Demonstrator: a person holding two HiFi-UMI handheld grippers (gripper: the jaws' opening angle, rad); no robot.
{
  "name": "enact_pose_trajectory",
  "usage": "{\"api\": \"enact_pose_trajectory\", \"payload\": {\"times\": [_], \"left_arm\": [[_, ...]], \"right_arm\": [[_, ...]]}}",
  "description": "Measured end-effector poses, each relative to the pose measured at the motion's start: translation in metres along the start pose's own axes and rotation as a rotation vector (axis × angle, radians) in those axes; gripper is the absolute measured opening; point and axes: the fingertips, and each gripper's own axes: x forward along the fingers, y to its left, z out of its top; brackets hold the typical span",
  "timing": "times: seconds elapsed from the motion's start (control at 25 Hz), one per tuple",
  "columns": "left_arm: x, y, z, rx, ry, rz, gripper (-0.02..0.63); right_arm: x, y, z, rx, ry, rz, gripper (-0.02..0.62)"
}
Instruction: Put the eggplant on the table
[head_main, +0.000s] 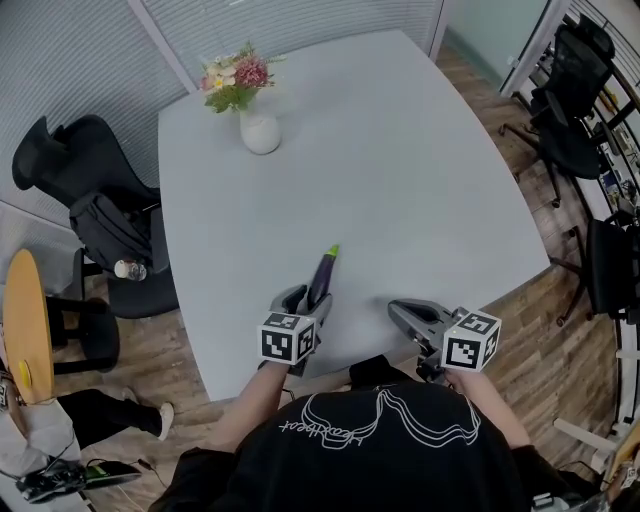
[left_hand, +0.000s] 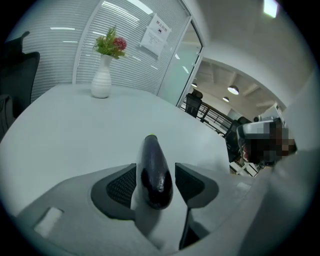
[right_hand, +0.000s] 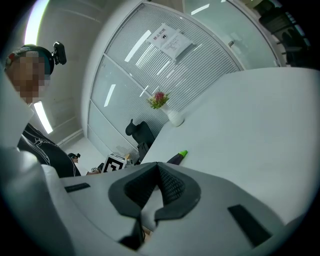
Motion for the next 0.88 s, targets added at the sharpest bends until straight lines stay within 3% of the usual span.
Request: {"api": "enact_pose_trajectory", "payload": {"times": [0.32, 0.52, 0.88], "left_arm": [[-0.049, -0.008, 0.02, -0.008, -0.099, 0.023, 0.232], [-0.102, -0.032, 0.04, -0.031, -0.221, -0.036, 0.221], [-0.202, -0.097, 0.061, 0.033, -0.375, -0.161, 0.081]], "right_arm": [[-0.016, 0.034, 0.008, -0.059, -0.075, 0.031, 0.008], [-0.024, 0.066, 0.008, -0.095, -0.123, 0.07, 0.009], [-0.034, 0.138, 0.001, -0.223, -0.133, 0.134, 0.008]]}}
